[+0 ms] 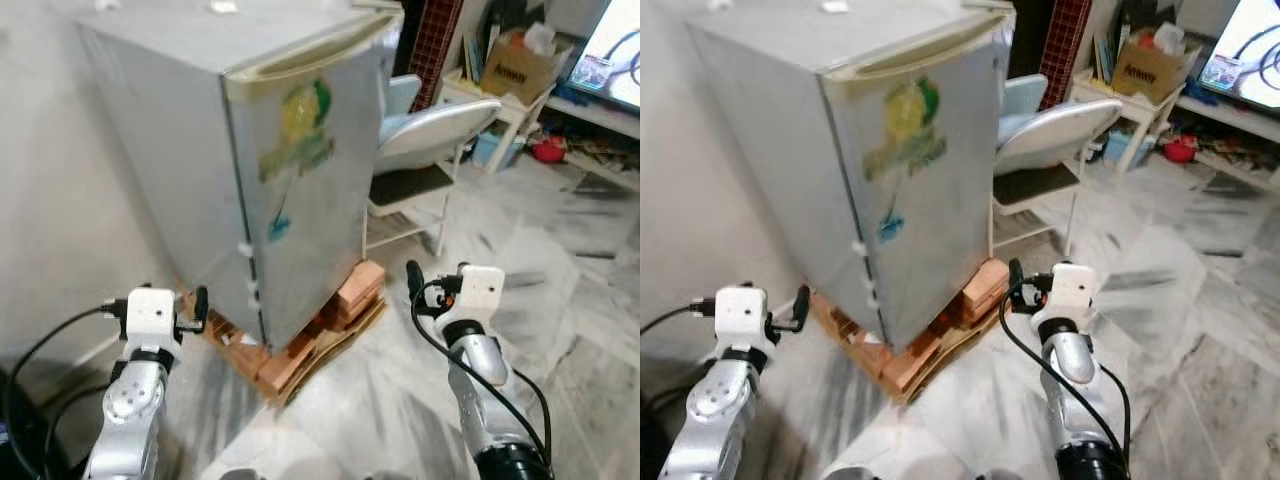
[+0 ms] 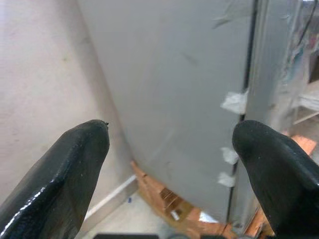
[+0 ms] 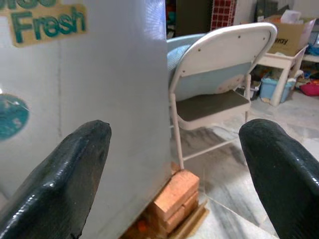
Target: Restocking fridge
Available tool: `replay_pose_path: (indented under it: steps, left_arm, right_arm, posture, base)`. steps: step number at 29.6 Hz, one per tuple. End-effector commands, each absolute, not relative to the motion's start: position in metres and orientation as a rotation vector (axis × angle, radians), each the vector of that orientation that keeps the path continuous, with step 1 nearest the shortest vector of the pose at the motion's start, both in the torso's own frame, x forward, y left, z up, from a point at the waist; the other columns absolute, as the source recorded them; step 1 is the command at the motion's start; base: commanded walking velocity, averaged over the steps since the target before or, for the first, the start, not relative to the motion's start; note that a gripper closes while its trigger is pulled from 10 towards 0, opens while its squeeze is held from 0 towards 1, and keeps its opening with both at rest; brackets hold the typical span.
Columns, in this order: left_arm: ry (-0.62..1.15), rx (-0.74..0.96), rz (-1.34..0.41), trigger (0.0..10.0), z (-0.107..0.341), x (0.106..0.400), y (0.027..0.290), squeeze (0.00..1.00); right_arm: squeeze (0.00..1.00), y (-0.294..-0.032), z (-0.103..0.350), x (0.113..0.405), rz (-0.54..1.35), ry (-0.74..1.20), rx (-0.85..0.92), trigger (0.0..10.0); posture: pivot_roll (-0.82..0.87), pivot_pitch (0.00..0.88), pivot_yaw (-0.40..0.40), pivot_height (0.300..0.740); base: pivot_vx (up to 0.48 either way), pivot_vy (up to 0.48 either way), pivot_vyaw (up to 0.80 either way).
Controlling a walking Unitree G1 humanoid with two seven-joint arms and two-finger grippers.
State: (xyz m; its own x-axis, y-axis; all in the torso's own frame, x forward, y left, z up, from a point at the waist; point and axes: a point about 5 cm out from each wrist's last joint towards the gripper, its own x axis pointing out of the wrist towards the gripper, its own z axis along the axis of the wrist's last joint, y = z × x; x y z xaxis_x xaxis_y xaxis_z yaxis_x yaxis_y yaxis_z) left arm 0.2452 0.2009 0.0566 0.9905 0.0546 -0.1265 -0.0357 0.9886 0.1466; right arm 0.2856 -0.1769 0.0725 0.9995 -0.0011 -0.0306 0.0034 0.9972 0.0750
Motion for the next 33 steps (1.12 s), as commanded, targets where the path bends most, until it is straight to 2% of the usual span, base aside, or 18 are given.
replay_pose_path:
  steps: [1, 6, 22, 27, 33]
  left_arm:
    - [0.129, 0.137, 0.026, 10.0, 0.056, 0.246, 0.194, 0.00]
    - [0.103, 0.153, -0.007, 10.0, 0.060, 0.246, 0.190, 0.00]
    - [0.085, 0.121, -0.059, 10.0, 0.062, 0.246, 0.184, 0.00]
    - [0.085, 0.117, -0.062, 10.0, 0.062, 0.246, 0.183, 0.00]
    - [0.089, 0.107, -0.060, 10.0, 0.062, 0.248, 0.183, 0.00]
  right_arm:
    - [0.00, -0.186, 0.071, 0.284, -0.025, 0.038, 0.062, 10.0]
    - [0.00, -0.186, 0.069, 0.283, -0.027, 0.051, 0.051, 10.0]
    - [0.00, -0.181, 0.073, 0.284, -0.002, 0.029, 0.022, 10.0]
    - [0.00, -0.181, 0.073, 0.285, 0.001, 0.028, 0.024, 10.0]
    - [0.00, -0.181, 0.075, 0.286, 0.005, 0.021, 0.020, 10.0]
  posture:
    - [0.05, 0.000, -0.022, 0.740]
    - [0.05, 0.000, -0.024, 0.740]
    - [0.05, 0.000, -0.025, 0.740]
    - [0.05, 0.000, -0.026, 0.740]
    - [0.05, 0.000, -0.028, 0.740]
  base:
    - [0.000, 0.416, 0.00]
    - [0.000, 0.000, -0.09]
    - [0.031, 0.000, -0.78]
    - [0.298, 0.362, -0.58]
    - [0.254, 0.407, 0.00]
